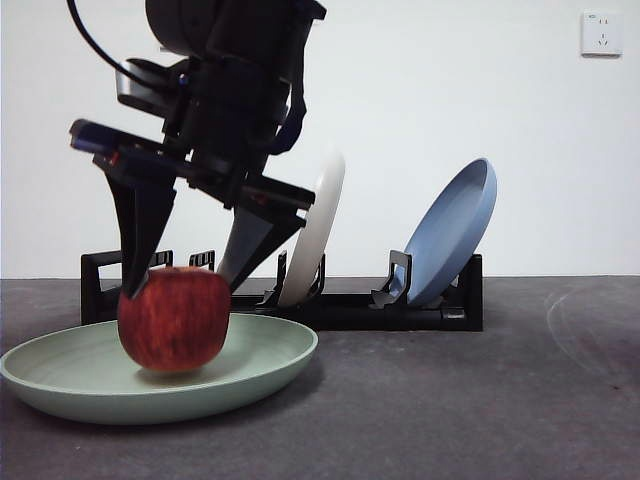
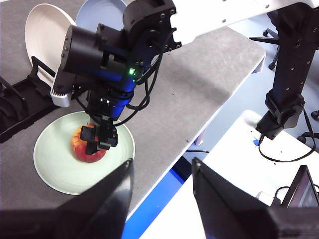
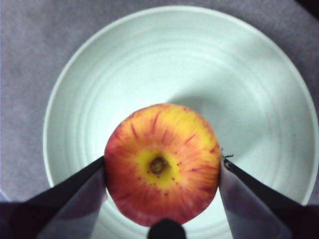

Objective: Take the green plate from the plate rack,put the plate on the table,take the apple from the table,put the apple in the plate

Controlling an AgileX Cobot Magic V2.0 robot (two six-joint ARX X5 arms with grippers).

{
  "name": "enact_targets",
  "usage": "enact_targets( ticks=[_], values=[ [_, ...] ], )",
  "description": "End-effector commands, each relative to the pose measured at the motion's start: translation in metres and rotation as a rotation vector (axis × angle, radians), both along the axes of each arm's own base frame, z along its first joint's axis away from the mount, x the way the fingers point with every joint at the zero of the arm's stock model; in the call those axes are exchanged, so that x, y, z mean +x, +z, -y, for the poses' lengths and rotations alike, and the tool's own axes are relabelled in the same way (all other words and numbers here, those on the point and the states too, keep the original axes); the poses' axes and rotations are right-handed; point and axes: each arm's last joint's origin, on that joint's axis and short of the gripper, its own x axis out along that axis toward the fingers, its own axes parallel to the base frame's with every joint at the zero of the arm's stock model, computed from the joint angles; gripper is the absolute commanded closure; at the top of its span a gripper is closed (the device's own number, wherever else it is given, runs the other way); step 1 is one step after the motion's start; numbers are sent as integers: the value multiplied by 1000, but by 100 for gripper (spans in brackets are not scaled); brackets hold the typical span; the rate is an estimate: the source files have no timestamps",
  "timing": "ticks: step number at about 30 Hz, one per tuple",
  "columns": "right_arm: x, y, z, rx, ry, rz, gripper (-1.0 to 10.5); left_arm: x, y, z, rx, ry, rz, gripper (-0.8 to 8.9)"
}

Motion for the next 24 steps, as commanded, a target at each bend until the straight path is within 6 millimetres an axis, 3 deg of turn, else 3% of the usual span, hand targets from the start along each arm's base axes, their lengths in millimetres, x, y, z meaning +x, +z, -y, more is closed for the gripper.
enact_targets(
  ticks=[1,9,15,24],
  values=[
    [0,-8,-4,-10,4,-12,958,0,0,-1,-5,5,2,616],
    [1,-13,-6,-14,4,-16,929,0,0,-1,-5,5,2,616],
    [1,-14,-5,-16,-8,-22,561,0,0,-1,-5,5,2,616],
    [0,-14,-5,-21,-8,-26,471,0,0,-1,-5,5,2,616]
  ],
)
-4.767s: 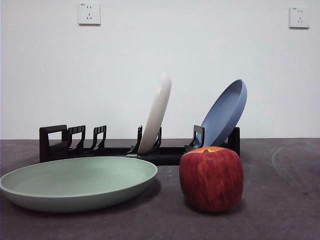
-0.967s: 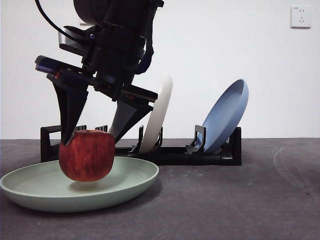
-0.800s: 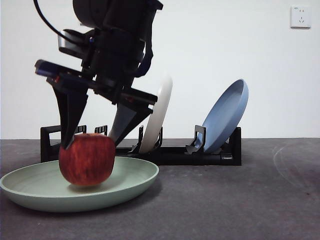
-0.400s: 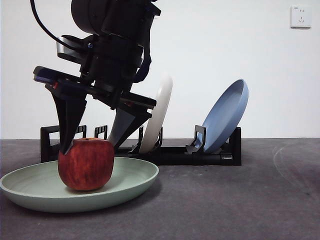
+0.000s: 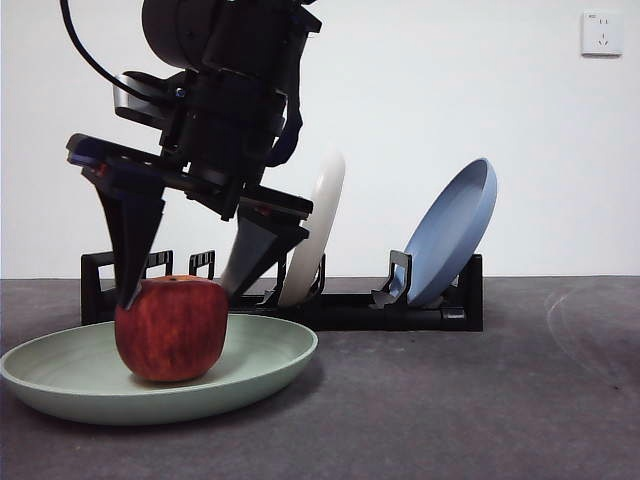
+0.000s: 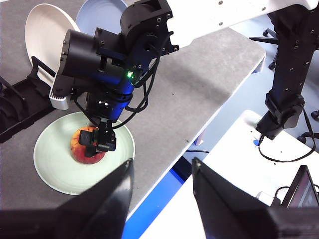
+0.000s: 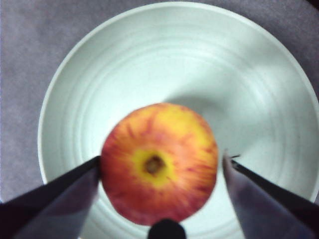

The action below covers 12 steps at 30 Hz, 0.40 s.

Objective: Take the green plate from the plate rack,put the plate on the table,take the apple from the table,put the apple in the plate

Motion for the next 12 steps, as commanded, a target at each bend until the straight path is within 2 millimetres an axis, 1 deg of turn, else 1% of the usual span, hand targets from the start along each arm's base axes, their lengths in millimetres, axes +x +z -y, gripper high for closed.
enact_targets(
  ticks=[1,6,9,12],
  values=[
    [0,-9,-3,-15,-5,-20,471,0,0,-1,-5,5,2,616],
    [-1,-2,-1,-30,-4,-31,472,0,0,-1,-5,5,2,616],
    [-1,12,-1,-36,-6,-34,472,0,0,-1,-5,5,2,616],
    [-1,36,1,-49,-2,-42,473,0,0,-1,-5,6,3,616]
  ],
)
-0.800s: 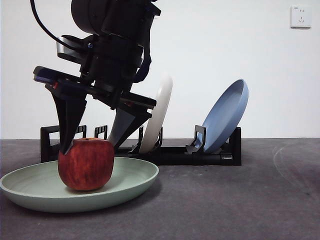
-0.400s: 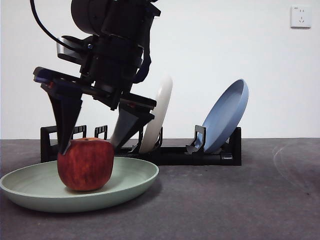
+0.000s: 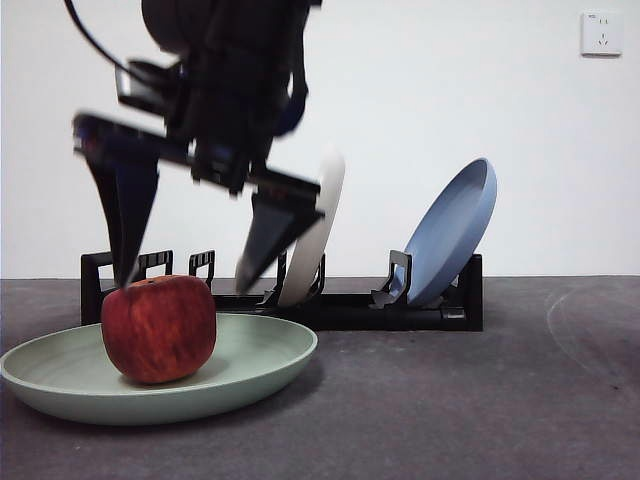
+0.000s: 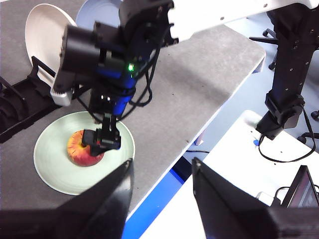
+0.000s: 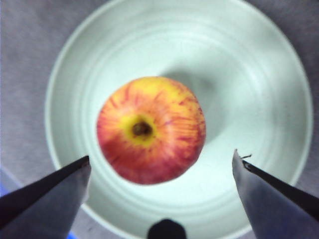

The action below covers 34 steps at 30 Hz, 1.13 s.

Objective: Take the green plate from the plate rack,put the plate on the table,take the apple from the table,put the apple in the plate

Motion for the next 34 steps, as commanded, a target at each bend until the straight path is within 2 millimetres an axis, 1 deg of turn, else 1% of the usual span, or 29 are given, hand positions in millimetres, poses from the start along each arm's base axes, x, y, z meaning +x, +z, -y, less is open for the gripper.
enact_targets(
  ticks=[1,3,7,9,12,15,18,20,22,25,28,31,34],
  values=[
    [1,23,1,-12,7,-10,473,0,0,-1,-5,6,3,616],
    [-3,45,5,-36,39,-13,474,0,0,0,-5,8,4,616],
    [-14,92,21,-60,79,-12,474,1,0,-1,11,56,27,616],
    [-20,113,28,-4,78,18,474,3,1,-1,19,83,40,616],
    [-32,144,44,68,74,63,474,5,2,2,18,96,50,617],
    [-48,172,65,133,65,110,474,9,3,6,16,96,52,617],
    [-66,200,90,204,47,156,474,14,4,13,28,93,49,617],
    [-81,218,109,254,41,190,474,19,4,18,45,89,43,617],
    [-96,231,129,294,37,218,474,23,4,24,61,86,38,617],
    [-116,241,156,337,14,237,474,30,5,31,70,81,40,617],
    [-137,244,185,361,-24,261,474,34,8,37,55,75,68,617],
    [-154,241,209,376,-56,277,474,37,12,40,27,73,90,617],
    [-170,232,232,380,-101,285,474,37,13,40,17,73,97,617]
  ],
)
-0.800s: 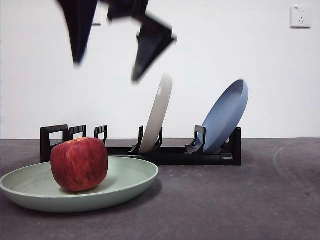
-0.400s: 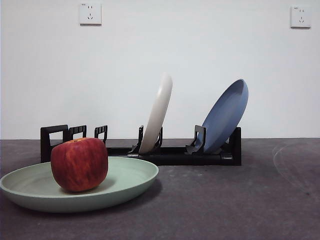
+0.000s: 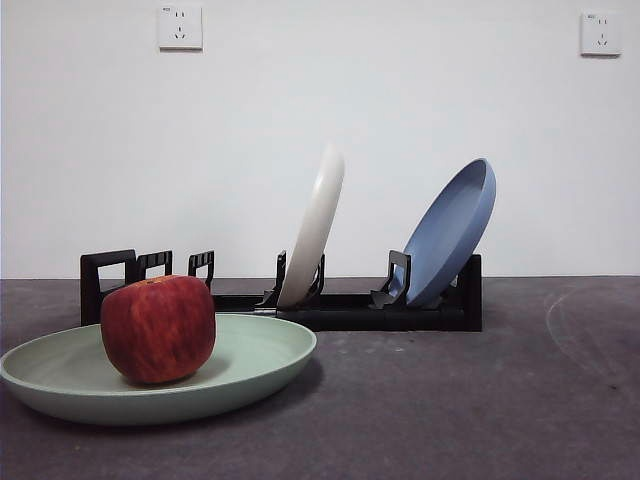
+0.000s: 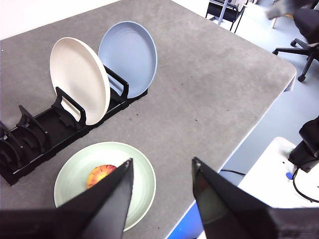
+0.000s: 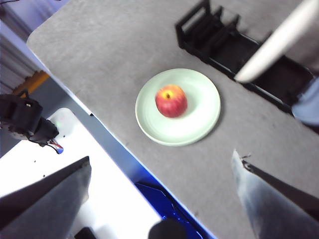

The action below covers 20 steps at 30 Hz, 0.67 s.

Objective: Take the green plate from the plate rack,put the plate on the table,take the apple from the table,put the apple in the plate

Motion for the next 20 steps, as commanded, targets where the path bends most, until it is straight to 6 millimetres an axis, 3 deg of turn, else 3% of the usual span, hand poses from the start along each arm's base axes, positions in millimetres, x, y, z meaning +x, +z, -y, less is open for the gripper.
enact_targets(
  ticks=[1,4,7,8,9,20],
  values=[
    [-6,-11,10,-31,-54,-24,475,0,1,0,-12,-4,23,617],
    [-8,-15,14,-44,-76,-16,503,0,2,0,-15,-4,26,626],
    [-8,-17,13,-52,-71,-17,867,0,2,0,-14,-4,25,660],
    [-8,-17,13,-54,-68,-14,965,0,2,0,-14,-4,25,784],
    [-8,-17,13,-54,-69,-15,956,0,2,0,-14,-4,24,819],
    [-8,-17,13,-52,-73,-16,946,1,1,1,-5,-1,21,818]
  ],
)
